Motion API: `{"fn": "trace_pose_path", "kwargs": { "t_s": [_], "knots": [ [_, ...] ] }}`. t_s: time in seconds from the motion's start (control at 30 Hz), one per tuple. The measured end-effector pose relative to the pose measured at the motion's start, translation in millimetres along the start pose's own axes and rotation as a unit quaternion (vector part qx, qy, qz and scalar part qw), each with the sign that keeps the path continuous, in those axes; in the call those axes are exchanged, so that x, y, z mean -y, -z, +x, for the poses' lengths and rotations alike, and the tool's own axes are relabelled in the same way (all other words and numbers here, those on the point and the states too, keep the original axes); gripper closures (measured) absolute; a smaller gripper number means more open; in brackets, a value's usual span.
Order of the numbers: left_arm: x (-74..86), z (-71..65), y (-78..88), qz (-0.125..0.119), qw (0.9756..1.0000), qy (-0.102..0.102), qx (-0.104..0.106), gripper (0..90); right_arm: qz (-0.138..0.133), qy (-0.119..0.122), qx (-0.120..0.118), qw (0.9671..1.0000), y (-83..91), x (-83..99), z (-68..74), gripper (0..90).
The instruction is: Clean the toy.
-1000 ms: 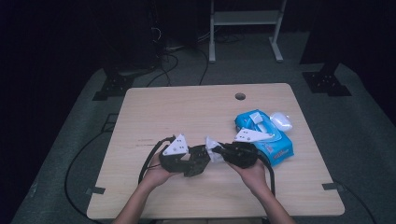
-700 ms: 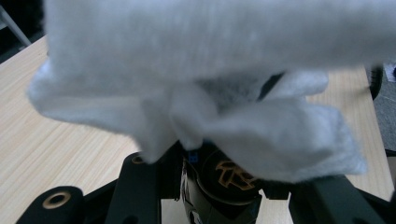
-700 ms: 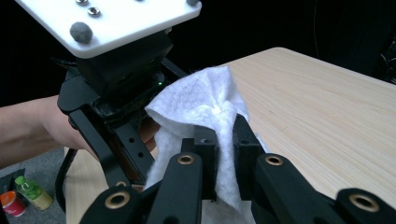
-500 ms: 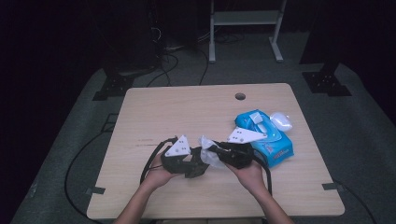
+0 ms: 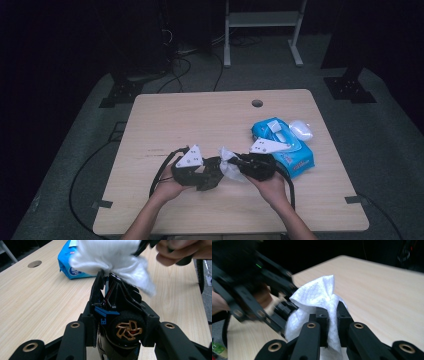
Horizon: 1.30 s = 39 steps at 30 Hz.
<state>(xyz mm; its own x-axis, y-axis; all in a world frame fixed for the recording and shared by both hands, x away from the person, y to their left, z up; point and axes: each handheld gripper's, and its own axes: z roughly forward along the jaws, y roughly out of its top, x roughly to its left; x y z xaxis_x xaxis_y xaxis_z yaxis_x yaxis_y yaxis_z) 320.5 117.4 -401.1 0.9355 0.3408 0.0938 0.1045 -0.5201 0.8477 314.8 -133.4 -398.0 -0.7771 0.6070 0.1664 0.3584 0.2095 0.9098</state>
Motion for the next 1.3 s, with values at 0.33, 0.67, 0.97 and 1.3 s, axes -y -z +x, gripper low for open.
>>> {"fn": "trace_pose_path", "kwargs": {
  "t_s": [0.33, 0.67, 0.97, 1.3],
  "knots": [
    [-0.5, -0.3, -0.1, 0.000, 1.0000, 0.000, -0.002, 58.1, 0.017, -0.050, -0.017, 0.9985, -4.5, 18.3, -17.0, 83.4],
    [-0.4, 2.6, 3.1, -0.008, 1.0000, 0.001, -0.006, 58.1, -0.006, -0.059, -0.040, 0.9975, -1.4, 10.9, -12.6, 83.4],
    [-2.4, 1.8, 2.0, -0.006, 1.0000, -0.001, -0.007, 58.1, 0.001, -0.085, -0.046, 0.9953, -3.8, 20.8, -20.8, 83.4],
    [-14.9, -1.5, -10.7, -0.020, 0.9998, -0.009, 0.002, 58.1, -0.023, -0.118, -0.062, 0.9908, 7.8, 20.8, -26.2, 83.3]
  ]
}}
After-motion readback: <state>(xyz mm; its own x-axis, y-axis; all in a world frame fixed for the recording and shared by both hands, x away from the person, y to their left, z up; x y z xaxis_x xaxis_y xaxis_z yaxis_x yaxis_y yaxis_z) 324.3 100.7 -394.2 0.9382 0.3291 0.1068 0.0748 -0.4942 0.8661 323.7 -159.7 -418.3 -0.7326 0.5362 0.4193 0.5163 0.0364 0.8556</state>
